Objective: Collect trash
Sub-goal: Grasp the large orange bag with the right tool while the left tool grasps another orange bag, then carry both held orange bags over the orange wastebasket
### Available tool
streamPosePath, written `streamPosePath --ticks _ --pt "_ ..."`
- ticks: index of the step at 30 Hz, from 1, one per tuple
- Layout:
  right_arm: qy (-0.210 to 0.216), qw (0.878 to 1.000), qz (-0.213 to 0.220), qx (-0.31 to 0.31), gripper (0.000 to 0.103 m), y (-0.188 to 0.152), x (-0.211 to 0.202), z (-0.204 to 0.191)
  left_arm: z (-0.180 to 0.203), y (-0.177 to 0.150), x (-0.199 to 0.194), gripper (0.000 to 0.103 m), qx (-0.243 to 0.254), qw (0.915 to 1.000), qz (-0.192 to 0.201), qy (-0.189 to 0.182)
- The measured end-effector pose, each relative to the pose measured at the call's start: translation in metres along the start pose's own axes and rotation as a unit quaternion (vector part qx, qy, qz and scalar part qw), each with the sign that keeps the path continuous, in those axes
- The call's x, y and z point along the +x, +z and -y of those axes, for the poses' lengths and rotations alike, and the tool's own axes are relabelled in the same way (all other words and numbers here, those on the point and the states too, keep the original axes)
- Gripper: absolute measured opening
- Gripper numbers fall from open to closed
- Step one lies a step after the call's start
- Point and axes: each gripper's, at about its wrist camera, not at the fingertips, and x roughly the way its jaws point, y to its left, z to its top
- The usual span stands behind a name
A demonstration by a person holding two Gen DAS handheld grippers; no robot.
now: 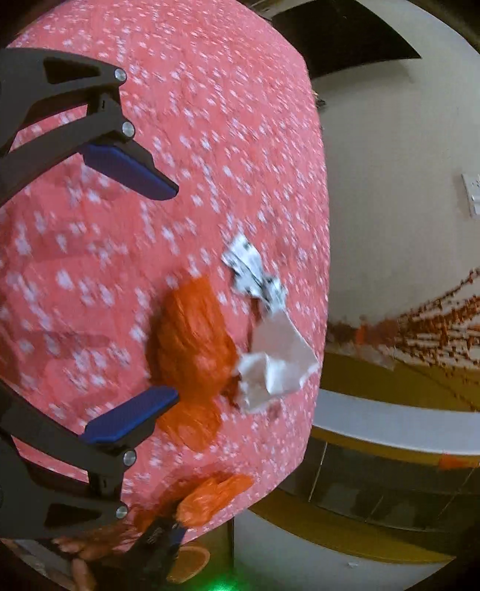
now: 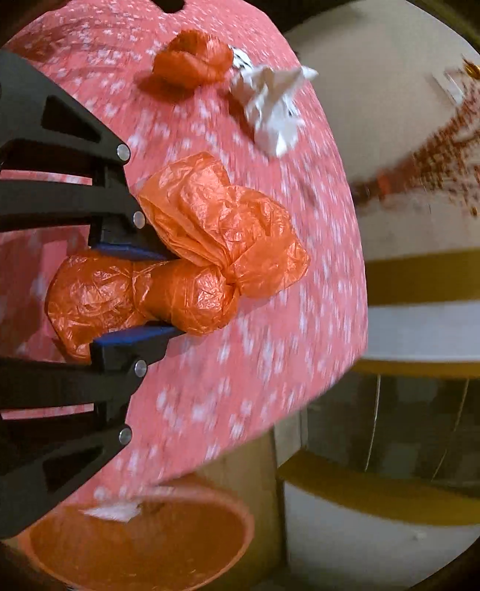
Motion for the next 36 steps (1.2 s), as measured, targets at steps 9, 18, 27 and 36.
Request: streamPosePath --ticks 9,18,27,36 --pt "-0.017 1.000 0.017 0.001 0.031 -0.018 -0.024 0.031 0.035 0.018 0.050 0.099 0.021 0.9994 -0.024 0.009" --pt "-0.010 1.000 0.020 0.001 0.031 -0.019 -0.027 0.035 0.040 0.016 0.078 0.084 0.009 0.9975 -0.063 -0.030" --pt "-0.016 0.999 0.043 -0.003 0.031 -0.026 -0.043 0.037 0.045 0.008 0.064 0.063 0.016 0.9977 -0.043 -0.050" --pt "-0.031 0.997 0.075 0.003 0.031 -0.035 -0.078 0.055 0.067 -0.002 0.011 0.063 0.055 0.9968 -0.001 -0.058"
